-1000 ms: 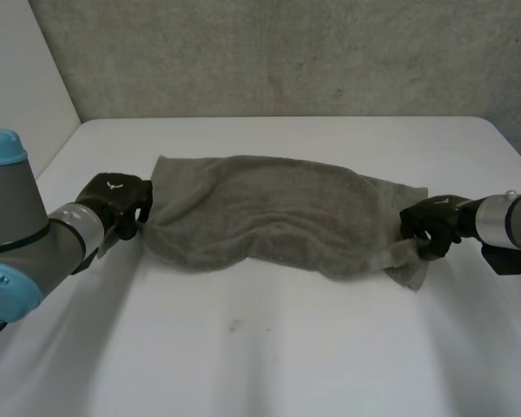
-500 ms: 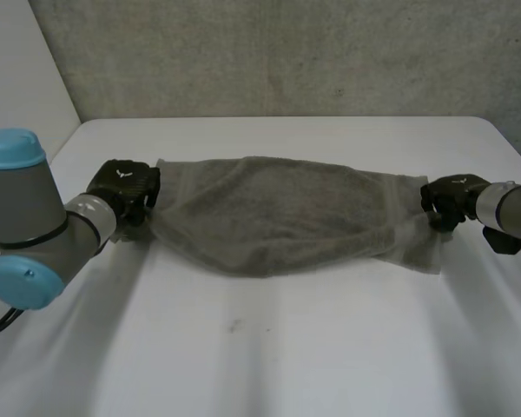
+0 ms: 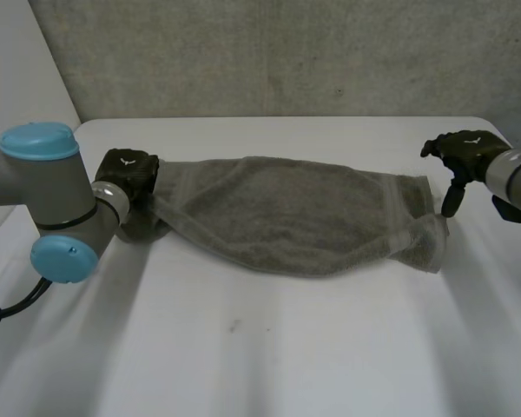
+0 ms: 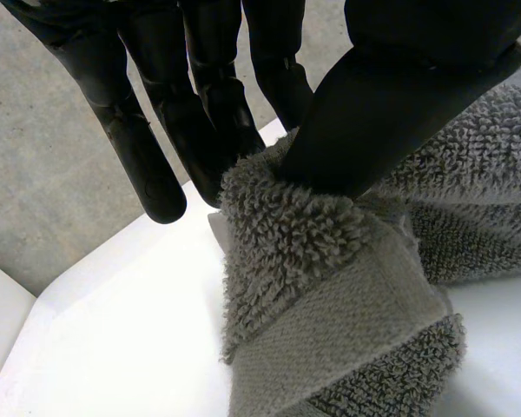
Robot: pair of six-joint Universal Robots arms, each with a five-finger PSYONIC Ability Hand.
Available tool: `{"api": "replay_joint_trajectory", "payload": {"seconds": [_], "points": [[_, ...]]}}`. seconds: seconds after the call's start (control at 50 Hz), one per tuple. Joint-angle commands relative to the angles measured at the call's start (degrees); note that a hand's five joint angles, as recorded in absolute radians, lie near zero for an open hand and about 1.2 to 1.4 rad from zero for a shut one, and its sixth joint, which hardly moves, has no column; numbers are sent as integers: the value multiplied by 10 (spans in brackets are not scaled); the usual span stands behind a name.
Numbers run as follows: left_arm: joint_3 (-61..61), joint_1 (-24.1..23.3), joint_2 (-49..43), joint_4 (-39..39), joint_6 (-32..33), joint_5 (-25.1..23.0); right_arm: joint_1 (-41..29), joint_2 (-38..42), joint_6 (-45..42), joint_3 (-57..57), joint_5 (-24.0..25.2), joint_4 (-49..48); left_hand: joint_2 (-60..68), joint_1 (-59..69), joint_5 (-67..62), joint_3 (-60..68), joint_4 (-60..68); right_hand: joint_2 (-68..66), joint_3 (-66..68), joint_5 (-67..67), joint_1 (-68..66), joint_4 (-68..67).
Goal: Fold the towel.
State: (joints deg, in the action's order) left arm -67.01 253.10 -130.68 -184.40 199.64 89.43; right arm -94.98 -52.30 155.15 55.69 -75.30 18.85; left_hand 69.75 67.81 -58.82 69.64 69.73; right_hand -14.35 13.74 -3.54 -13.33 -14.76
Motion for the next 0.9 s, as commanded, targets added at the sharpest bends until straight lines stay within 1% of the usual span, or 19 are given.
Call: {"api": "replay_joint_trajectory", "payload": {"seconds": [0.02, 0.04, 0.08, 0.1, 0.12, 0.14, 0.16, 0.18, 0.2, 0.28, 0.34, 0.46, 0.52, 0.56, 0.58, 0.6, 0.62, 0.78, 0.9], "points": [[-4, 0, 3, 3, -14, 0, 37, -115, -8, 164, 72, -46, 102, 122, -112, 104, 103, 44, -37, 35, 33, 48], [-4, 0, 3, 3, -14, 0, 37, -115, -8, 164, 72, -46, 102, 122, -112, 104, 103, 44, -37, 35, 33, 48], [-7, 0, 4, 3, -21, 0, 45, -154, -17, 233, 102, -73, 102, 122, -112, 104, 103, 16, -10, 8, 6, 20], [-7, 0, 4, 3, -21, 0, 45, -155, -17, 233, 103, -73, 102, 122, -112, 104, 103, 16, -10, 8, 6, 20], [-8, 0, 6, 4, -24, 0, 51, -172, -27, 263, 115, -84, 102, 122, -112, 104, 103, -38, 44, -46, -48, -33], [-8, 0, 6, 4, -24, 0, 51, -172, -28, 263, 115, -84, 102, 122, -112, 104, 103, -38, 44, -46, -48, -34], [-9, 0, 7, 4, -26, 0, 58, -188, -41, 292, 124, -90, 102, 122, -112, 104, 103, -78, 84, -86, -88, -74], [-10, 0, 7, 4, -27, 0, 68, -201, -57, 317, 131, -91, 102, 122, -112, 104, 103, -145, 151, -153, -155, -141], [-10, 0, 7, 4, -27, 0, 68, -201, -57, 318, 131, -91, 102, 122, -112, 104, 103, -146, 152, -154, -156, -142], [-11, -2, 8, 4, -29, 0, 89, -227, -103, 376, 144, -87, 102, 122, -112, 104, 103, -276, 283, -285, -287, -272], [-11, -6, 8, 4, -29, 0, 90, -238, -122, 405, 147, -86, 102, 122, -112, 104, 103, -299, 305, -307, -309, -295], [-11, -8, 8, 4, -29, 0, 90, -243, -138, 441, 149, -81, 102, 122, -112, 104, 103, -299, 305, -307, -309, -295], [-11, -9, 8, 4, -29, 0, 88, -243, -144, 453, 154, -84, 102, 122, -112, 104, 103, -258, 265, -267, -269, -254], [-13, -9, 8, 4, -29, 0, 88, -236, -148, 457, 167, -89, 102, 122, -112, 104, 103, -89, 96, -98, -100, -85], [-13, -9, 8, 4, -29, 0, 88, -236, -148, 457, 167, -89, 102, 122, -112, 104, 103, -89, 95, -97, -99, -84], [-15, -9, 8, 4, -29, -1, 87, -227, -150, 455, 175, -93, 102, 122, -112, 104, 103, -20, 26, -28, -30, -16], [-15, -9, 8, 4, -29, 0, 85, -215, -150, 451, 186, -103, 102, 122, -112, 104, 103, -6, 12, -14, -16, -2], [-15, -9, 8, 4, -29, -1, 83, -186, -144, 438, 197, -174, 102, 122, -112, 104, 103, -21, 27, -29, -31, -17], [-15, -9, 7, 4, -29, -1, 81, -149, -146, 412, 191, -181, 102, 122, -112, 104, 103, -36, 42, -44, -47, -32]]}}
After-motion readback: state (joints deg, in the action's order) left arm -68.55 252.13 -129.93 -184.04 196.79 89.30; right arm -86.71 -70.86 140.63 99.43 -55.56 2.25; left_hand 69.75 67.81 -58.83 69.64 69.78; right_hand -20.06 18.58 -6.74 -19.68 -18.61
